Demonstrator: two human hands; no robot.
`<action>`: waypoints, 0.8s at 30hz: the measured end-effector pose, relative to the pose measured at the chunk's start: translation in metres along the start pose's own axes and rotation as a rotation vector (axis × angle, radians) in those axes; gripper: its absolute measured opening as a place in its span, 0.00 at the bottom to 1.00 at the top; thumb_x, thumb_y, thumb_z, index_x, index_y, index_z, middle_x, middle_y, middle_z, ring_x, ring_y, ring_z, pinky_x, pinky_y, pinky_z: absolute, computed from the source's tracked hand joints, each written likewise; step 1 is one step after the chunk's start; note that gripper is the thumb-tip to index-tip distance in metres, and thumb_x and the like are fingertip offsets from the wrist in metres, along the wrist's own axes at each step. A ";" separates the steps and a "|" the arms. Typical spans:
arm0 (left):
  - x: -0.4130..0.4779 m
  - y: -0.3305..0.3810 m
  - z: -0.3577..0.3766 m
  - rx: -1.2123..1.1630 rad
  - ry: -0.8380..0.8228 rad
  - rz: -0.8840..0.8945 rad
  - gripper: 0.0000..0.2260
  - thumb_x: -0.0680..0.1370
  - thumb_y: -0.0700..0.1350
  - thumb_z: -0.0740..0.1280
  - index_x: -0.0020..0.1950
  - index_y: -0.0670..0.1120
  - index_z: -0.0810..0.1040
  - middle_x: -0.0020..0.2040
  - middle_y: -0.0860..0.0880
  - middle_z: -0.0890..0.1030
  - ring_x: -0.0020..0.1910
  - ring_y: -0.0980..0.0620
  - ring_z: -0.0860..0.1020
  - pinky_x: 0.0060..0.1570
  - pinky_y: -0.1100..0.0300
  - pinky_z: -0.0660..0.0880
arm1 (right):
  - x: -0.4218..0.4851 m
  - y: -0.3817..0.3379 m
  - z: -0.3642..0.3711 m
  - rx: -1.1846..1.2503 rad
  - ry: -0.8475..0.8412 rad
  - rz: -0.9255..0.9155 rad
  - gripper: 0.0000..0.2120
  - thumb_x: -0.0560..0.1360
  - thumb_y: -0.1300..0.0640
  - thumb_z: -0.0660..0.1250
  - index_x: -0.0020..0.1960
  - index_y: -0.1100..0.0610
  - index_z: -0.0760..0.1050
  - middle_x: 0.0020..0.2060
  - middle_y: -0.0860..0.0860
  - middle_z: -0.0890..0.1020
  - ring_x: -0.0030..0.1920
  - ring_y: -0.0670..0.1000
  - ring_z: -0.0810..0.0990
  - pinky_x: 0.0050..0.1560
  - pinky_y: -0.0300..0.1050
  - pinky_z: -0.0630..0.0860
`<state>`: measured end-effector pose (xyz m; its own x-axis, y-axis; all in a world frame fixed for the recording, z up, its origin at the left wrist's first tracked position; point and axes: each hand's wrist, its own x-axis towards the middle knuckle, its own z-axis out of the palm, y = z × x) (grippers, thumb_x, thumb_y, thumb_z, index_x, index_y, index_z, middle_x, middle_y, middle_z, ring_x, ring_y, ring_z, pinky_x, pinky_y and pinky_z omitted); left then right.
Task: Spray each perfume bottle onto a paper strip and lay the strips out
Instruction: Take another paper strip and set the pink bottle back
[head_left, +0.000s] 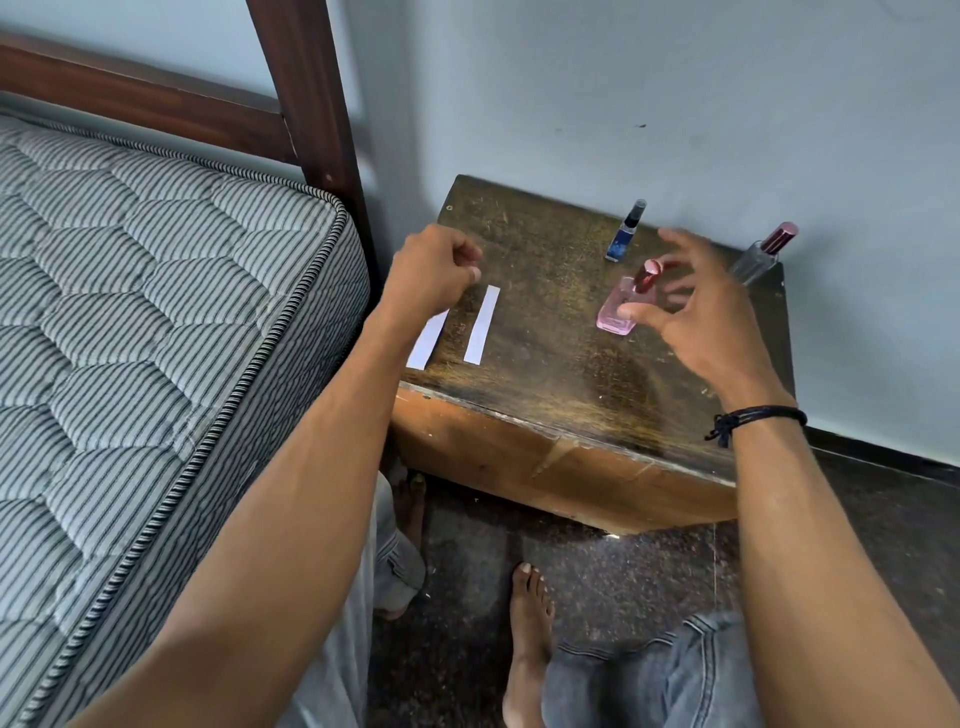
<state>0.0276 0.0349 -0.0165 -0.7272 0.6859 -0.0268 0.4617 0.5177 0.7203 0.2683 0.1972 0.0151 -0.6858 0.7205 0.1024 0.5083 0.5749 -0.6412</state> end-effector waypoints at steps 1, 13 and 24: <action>0.001 0.000 0.001 0.020 -0.021 0.005 0.10 0.76 0.44 0.74 0.57 0.49 0.84 0.52 0.51 0.86 0.54 0.52 0.82 0.64 0.54 0.76 | 0.000 -0.002 0.000 0.013 0.071 -0.048 0.38 0.69 0.48 0.80 0.74 0.48 0.67 0.63 0.50 0.77 0.55 0.47 0.76 0.57 0.41 0.73; 0.006 -0.001 0.016 0.271 -0.106 0.207 0.10 0.75 0.45 0.74 0.56 0.51 0.86 0.50 0.53 0.73 0.56 0.48 0.77 0.57 0.57 0.73 | -0.024 -0.046 0.058 -0.165 0.057 -0.557 0.06 0.80 0.52 0.70 0.47 0.54 0.82 0.34 0.45 0.81 0.31 0.43 0.76 0.30 0.44 0.77; 0.004 -0.001 0.016 0.267 -0.086 0.213 0.05 0.75 0.46 0.75 0.50 0.50 0.86 0.48 0.54 0.73 0.53 0.51 0.75 0.54 0.53 0.76 | -0.022 -0.045 0.062 -0.258 -0.206 -0.360 0.03 0.79 0.51 0.70 0.53 0.47 0.81 0.41 0.42 0.81 0.41 0.46 0.78 0.41 0.49 0.79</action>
<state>0.0322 0.0449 -0.0281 -0.5601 0.8276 0.0381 0.7234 0.4662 0.5092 0.2282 0.1311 -0.0054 -0.9173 0.3816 0.1137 0.3145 0.8695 -0.3808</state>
